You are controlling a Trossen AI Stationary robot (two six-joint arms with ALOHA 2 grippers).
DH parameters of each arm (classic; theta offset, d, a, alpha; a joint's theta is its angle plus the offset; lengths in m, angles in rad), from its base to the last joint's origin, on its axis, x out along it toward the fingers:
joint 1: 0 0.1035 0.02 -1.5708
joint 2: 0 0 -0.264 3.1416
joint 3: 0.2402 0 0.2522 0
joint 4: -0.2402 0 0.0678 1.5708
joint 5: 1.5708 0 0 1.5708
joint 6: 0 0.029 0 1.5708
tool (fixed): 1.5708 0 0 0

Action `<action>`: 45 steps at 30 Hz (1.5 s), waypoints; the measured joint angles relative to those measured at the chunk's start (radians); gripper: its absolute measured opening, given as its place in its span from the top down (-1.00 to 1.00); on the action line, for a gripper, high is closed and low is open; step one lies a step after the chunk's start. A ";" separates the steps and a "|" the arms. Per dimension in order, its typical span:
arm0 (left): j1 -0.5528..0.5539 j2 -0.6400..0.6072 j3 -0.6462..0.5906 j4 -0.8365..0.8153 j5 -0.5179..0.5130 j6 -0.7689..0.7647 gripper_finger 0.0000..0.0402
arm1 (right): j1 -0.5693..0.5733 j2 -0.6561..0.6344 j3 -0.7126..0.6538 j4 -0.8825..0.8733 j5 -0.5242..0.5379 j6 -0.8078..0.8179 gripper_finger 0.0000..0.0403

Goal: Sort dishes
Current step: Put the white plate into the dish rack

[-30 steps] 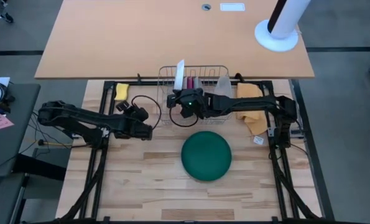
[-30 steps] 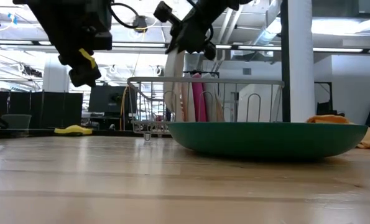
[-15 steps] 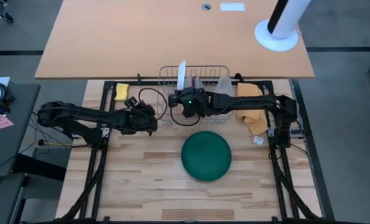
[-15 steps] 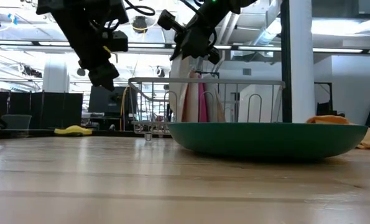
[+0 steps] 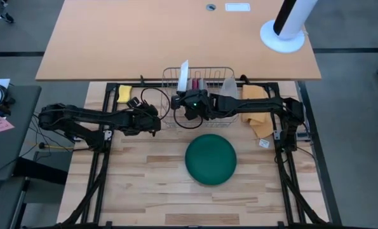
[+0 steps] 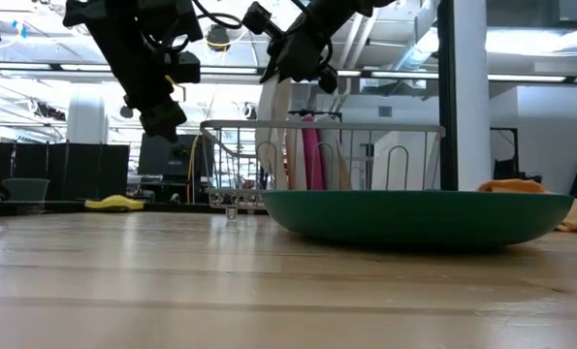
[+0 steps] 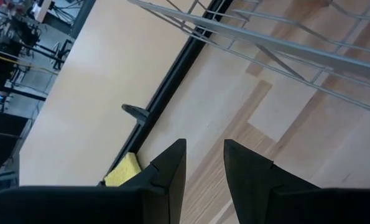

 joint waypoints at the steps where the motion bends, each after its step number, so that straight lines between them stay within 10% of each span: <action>1: 0.002 0.000 0.000 0.000 0.002 0.002 0.49 | 0.000 0.000 0.000 -0.004 -0.001 0.000 0.90; 33: 0.008 0.000 0.000 0.004 0.032 0.010 0.49 | -0.046 0.005 -0.022 -0.127 -0.280 0.302 0.56; 45: 0.008 0.000 0.000 0.003 0.033 0.020 0.49 | 0.031 -0.005 0.002 -0.037 -0.044 0.307 0.19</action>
